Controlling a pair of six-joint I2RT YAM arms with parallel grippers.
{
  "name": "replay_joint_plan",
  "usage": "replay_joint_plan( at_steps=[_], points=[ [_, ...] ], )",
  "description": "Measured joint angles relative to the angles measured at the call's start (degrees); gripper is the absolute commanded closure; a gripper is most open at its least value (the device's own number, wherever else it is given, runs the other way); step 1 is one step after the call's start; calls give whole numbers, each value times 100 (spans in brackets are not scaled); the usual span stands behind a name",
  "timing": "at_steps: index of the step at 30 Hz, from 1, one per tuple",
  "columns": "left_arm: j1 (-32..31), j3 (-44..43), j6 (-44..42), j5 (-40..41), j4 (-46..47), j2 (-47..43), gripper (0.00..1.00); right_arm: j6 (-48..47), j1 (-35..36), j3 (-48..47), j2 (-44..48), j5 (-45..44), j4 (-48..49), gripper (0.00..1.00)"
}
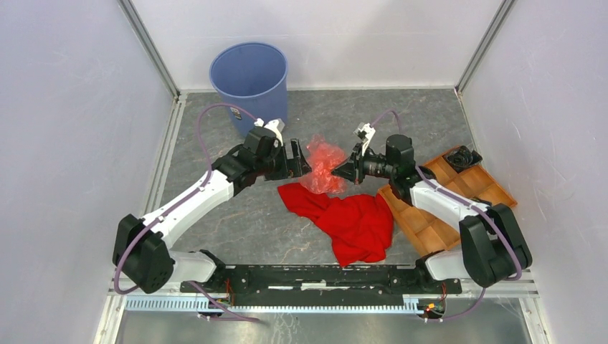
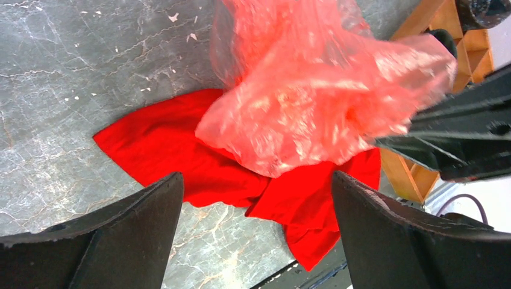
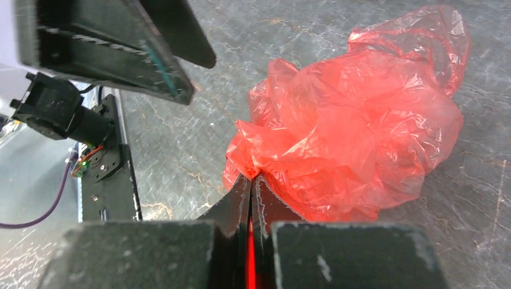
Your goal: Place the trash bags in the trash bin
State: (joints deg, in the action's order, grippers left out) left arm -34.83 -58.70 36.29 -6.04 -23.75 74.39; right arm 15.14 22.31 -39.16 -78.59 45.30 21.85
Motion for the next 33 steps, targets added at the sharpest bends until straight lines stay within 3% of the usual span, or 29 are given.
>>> replay_joint_plan(
  at_steps=[7, 12, 14, 20, 24, 28, 33],
  points=[
    [136, 170, 0, -216, 310, 258, 8, 20, 20, 181, 208, 376, 44, 100],
    [424, 470, 74, -1143, 1117, 581, 27, 179, 22, 256, 337, 592, 164, 100],
    [525, 629, 168, -1467, 1429, 734, 40, 306, 22, 264, 380, 673, 278, 100],
    [654, 966, 374, -1956, 1823, 782, 96, 525, 20, 323, 553, 750, 527, 100],
    [826, 1049, 389, -1998, 1733, 409, 98, 452, 22, 245, 535, 619, 190, 96],
    [946, 848, 83, -1775, 1248, -424, 98, 0, 22, -326, 350, -11, -868, 92],
    [931, 155, -509, -1222, 496, -1266, 98, -608, 24, -964, 214, -791, -1987, 75]
  ],
)
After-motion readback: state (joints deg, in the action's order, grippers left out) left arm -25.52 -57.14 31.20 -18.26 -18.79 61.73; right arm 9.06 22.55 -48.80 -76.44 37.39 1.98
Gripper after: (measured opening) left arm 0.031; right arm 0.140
